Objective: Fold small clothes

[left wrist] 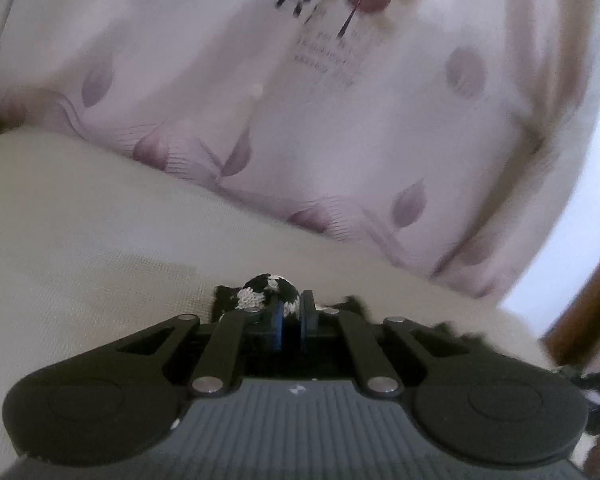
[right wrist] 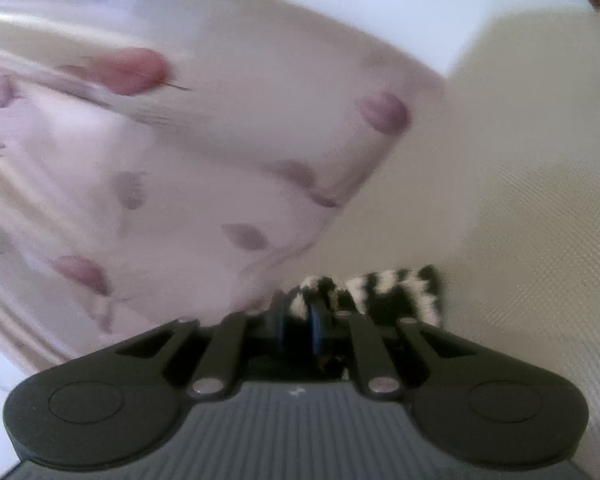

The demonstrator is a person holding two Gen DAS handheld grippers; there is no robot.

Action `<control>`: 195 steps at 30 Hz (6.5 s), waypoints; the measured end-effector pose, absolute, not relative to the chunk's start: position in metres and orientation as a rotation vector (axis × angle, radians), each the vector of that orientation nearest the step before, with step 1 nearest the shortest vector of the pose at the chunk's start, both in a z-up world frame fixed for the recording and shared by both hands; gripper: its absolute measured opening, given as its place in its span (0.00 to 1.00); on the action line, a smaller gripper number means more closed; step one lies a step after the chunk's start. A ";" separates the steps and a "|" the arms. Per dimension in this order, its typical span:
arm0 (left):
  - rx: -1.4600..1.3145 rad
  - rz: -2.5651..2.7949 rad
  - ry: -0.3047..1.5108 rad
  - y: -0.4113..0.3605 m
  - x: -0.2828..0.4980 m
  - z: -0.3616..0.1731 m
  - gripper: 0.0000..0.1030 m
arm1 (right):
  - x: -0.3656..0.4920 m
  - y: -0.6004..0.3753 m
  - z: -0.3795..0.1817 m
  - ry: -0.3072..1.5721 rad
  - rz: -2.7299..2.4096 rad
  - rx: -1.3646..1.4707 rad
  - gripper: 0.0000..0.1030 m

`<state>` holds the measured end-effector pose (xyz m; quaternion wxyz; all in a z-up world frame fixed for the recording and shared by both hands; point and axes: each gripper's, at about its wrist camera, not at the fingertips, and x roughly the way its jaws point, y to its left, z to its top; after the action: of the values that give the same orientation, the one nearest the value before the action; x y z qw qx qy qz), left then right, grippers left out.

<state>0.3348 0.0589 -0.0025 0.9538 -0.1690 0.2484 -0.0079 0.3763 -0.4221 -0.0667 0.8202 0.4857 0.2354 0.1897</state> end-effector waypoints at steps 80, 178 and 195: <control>-0.229 -0.076 0.530 0.031 0.332 -0.053 0.76 | 0.364 -0.345 -0.018 0.506 0.383 0.373 0.24; -0.027 0.296 0.575 0.029 0.241 -0.042 1.00 | 0.284 -0.277 -0.058 0.551 0.228 -0.128 1.00; -0.129 0.091 0.596 0.057 0.252 -0.035 1.00 | 0.283 -0.277 -0.057 0.548 0.230 -0.122 1.00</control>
<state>0.2516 0.0572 -0.0348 0.9528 -0.0636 0.2934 0.0446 0.2833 -0.2774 -0.0574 0.9544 -0.0599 0.2697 0.1133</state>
